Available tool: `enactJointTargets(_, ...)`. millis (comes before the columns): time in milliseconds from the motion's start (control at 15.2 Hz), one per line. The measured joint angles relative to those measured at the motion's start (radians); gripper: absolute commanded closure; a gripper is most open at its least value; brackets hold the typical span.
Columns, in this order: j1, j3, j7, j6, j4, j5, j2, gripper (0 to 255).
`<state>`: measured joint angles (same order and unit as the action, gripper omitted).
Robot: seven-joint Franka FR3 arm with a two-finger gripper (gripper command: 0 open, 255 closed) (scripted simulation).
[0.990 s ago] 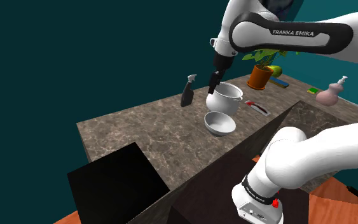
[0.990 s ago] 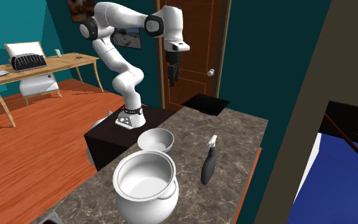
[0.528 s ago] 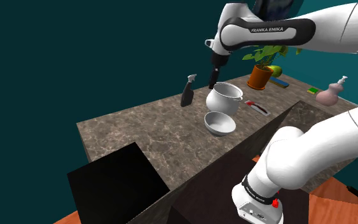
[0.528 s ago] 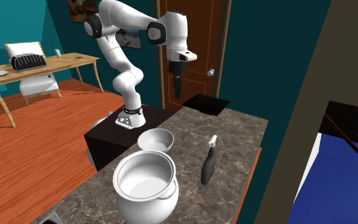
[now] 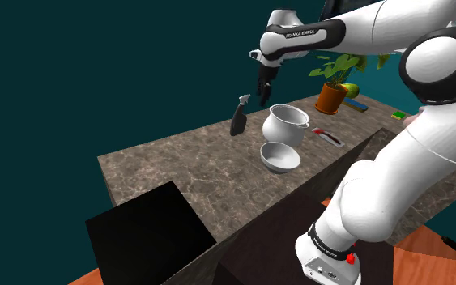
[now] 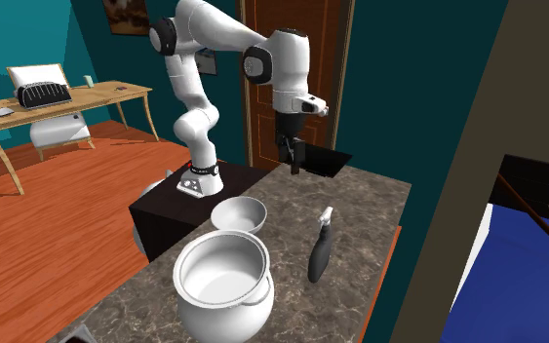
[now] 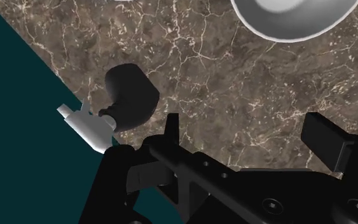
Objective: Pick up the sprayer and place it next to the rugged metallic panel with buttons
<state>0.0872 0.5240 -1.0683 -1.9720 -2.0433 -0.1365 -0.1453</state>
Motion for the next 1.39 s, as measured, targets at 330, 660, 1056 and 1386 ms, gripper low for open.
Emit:
enactJointTargets(330,-0.011,0.043,-0.272,-0.018,0.188,0.131,0.232,0)
enactJointTargets(660,-0.083,0.021,-0.514,0.011,0.417,0.258,0.463,0)
enactJointTargets(1056,-0.119,-0.007,-0.598,-0.001,0.498,0.303,0.564,0)
enactJointTargets(1386,-0.125,-0.013,-0.607,-0.044,0.476,0.316,0.588,0)
